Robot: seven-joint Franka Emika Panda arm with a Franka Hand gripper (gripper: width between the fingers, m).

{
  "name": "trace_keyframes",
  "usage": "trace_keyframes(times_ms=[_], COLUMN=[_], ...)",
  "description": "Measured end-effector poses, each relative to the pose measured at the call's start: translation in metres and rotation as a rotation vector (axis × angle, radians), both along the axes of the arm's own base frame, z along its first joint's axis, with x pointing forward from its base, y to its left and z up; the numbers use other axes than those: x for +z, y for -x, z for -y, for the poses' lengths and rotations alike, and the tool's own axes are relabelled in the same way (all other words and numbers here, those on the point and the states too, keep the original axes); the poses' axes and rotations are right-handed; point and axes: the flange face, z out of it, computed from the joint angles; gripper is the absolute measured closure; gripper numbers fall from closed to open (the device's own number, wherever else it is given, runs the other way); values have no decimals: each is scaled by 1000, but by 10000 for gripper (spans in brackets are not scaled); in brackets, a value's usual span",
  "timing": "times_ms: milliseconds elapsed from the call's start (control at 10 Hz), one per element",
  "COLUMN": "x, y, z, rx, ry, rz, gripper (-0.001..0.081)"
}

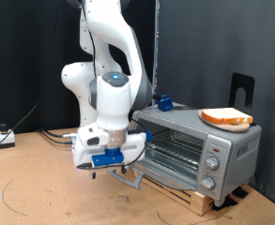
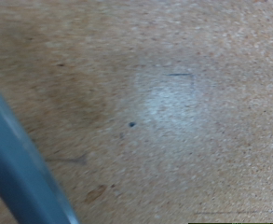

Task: Make a piece of toast with the oven

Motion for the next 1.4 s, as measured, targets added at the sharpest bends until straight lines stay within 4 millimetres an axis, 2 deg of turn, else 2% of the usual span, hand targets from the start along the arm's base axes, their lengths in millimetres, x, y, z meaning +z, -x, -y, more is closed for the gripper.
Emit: trace_keyframes(times_ms=[500, 800, 1100, 1400], x=[-58, -73, -67, -36], y=[-10, -14, -15, -21], z=[8, 8, 29, 51], rx=[-56, -63, -95, -118], ry=[20, 21, 6, -99], rz=[-49, -52, -26, 14], gripper=[-1, -1, -1, -1])
